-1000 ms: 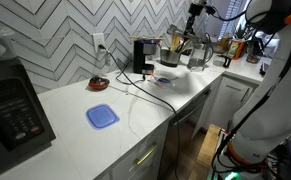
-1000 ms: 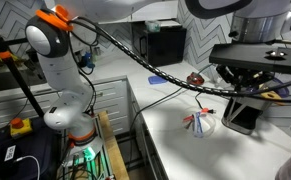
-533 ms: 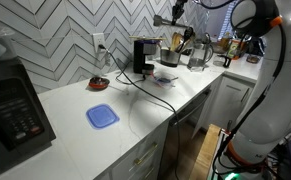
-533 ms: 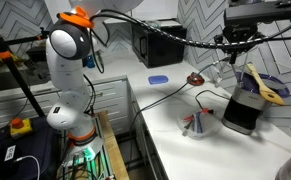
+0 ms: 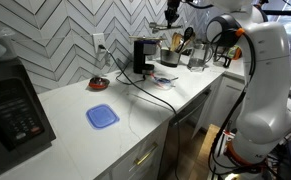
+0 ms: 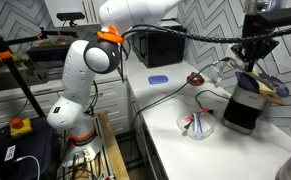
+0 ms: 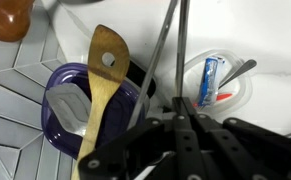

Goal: Put the tong on the blue lid on top of the coffee marker

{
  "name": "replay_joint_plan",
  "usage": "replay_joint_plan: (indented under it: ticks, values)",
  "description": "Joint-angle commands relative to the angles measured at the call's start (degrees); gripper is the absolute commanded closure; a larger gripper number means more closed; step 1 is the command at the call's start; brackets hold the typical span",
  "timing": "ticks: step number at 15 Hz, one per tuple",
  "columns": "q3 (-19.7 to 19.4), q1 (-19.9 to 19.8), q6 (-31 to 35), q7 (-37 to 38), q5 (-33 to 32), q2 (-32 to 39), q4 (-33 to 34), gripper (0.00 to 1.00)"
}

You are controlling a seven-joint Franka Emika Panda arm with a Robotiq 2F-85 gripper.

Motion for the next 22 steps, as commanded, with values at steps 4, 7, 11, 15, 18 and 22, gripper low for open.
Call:
replay_joint_plan:
  ticks: [4, 7, 11, 15, 18, 22]
  values:
    - [0.15, -0.56, -0.25, -2.16, 0.29, 1.90, 2.95, 1.00]
    - [2.19, -2.34, -0.18, -12.44, 2.59, 4.55, 7.04, 1.00]
    - [5.27, -2.68, -2.99, -18.87, 1.49, 8.43, 12.37, 1.00]
    - [8.07, -3.33, -5.84, -14.49, 4.99, 11.52, 16.64, 1.00]
    - [9.11, -4.20, -7.80, -9.66, 7.16, 13.73, 19.53, 1.00]
    - [8.90, -3.24, -7.61, -9.40, 5.12, 13.33, 18.65, 0.99]
